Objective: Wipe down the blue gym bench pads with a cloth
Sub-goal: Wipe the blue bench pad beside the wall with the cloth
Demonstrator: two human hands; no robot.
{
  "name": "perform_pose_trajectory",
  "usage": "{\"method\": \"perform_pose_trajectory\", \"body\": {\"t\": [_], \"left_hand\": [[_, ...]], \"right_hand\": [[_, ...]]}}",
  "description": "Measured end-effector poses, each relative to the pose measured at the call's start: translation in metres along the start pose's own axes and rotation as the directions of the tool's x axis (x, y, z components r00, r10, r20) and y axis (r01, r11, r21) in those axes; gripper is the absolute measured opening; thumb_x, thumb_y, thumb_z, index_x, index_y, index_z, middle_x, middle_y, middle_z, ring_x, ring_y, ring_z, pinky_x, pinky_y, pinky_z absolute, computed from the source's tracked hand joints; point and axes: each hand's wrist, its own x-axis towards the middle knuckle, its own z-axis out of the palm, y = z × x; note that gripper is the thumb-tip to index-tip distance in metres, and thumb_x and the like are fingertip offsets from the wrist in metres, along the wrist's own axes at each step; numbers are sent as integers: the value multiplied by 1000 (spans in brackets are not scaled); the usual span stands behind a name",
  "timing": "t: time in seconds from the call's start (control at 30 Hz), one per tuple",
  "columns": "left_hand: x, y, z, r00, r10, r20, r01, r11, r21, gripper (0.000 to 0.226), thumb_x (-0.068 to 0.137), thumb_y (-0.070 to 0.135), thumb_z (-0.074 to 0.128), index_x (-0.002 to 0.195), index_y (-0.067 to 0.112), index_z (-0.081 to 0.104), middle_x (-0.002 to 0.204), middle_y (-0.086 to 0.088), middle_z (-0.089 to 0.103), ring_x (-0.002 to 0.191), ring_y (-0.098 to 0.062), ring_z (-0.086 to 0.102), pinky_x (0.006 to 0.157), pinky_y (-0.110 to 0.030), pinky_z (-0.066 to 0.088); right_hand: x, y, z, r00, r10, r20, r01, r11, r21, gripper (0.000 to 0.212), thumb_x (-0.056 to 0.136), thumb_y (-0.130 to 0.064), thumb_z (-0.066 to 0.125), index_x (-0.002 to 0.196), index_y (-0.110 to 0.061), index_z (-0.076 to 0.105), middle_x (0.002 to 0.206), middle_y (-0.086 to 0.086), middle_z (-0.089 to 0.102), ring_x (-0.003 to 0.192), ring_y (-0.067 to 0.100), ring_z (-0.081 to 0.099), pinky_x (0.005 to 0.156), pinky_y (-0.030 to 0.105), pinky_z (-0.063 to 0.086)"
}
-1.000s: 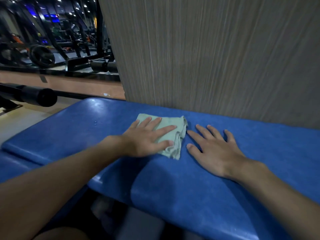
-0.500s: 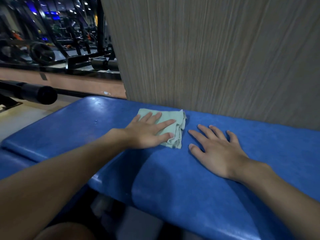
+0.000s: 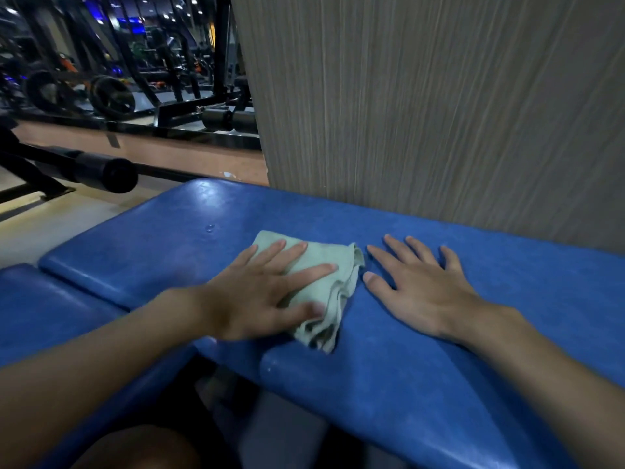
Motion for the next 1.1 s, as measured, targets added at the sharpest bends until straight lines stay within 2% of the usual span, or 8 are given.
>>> {"method": "perform_pose_trajectory", "body": {"t": [0.17,0.37,0.6,0.77,0.87,0.93,1.0,1.1], "left_hand": [[97,-19,-6,997,-71,21,71,997,4,64,90,79,17,147,62,-6,167,3,-7,153,-24,-8,121,-52,-3],[176,-32,-19,990,-132,38,134,990,-37,63,87,82,14,146,65,-1,167,5,-1,153,-28,-3,119,-58,0],[108,-25,-7,996,-82,31,83,996,-27,62,90,78,14,147,62,-6,167,3,-9,153,-25,-10,120,-52,-6],[-3,-16,4,999,18,-35,-16,998,60,73,60,92,-20,130,72,-23,167,1,-10,152,-24,-13,121,-47,-7],[-47,-14,6,1000,17,-6,-17,1000,23,72,60,92,-21,130,74,-26,164,8,-20,149,-16,-24,121,-43,-12],[-53,-13,6,1000,1,10,-1,1000,-3,73,62,93,-18,131,74,-25,163,9,-22,148,-14,-27,121,-43,-13],[-45,-15,4,1000,-4,14,4,1000,-8,73,60,94,-17,130,74,-25,164,9,-21,149,-15,-24,121,-44,-10],[-13,-25,3,1000,-12,-3,12,1000,-1,68,59,94,-14,125,78,-26,166,7,-14,151,-19,-17,121,-46,-6]], "right_hand": [[1,0,2,1000,-2,-1,2,1000,-2,70,90,-67,5,155,-41,1,165,-11,-7,151,15,-13,118,56,-7],[1,0,1,1000,17,-10,-17,1000,2,67,92,-67,7,154,-43,1,165,-14,-8,150,13,-14,119,54,-8],[0,-1,-2,1000,14,-3,-14,1000,10,67,92,-66,8,155,-42,4,165,-13,-4,151,13,-11,120,53,-6],[-2,-3,-4,1000,16,10,-16,1000,3,67,93,-66,10,155,-41,7,165,-12,-1,151,14,-6,119,54,-5],[-1,-7,-11,1000,11,-25,-12,999,-35,64,95,-64,17,154,-39,17,165,-10,8,152,16,0,118,57,-3],[3,-12,-16,998,-4,-62,4,1000,-11,61,97,-61,22,153,-38,20,165,-10,9,152,16,0,119,57,-4],[8,-19,-14,999,-12,-37,13,999,34,63,96,-63,20,155,-39,13,165,-11,4,152,15,-4,119,55,-4],[13,-23,-3,1000,-24,10,24,1000,-3,68,94,-67,11,156,-39,5,166,-10,-4,152,17,-9,119,57,-5]]}}
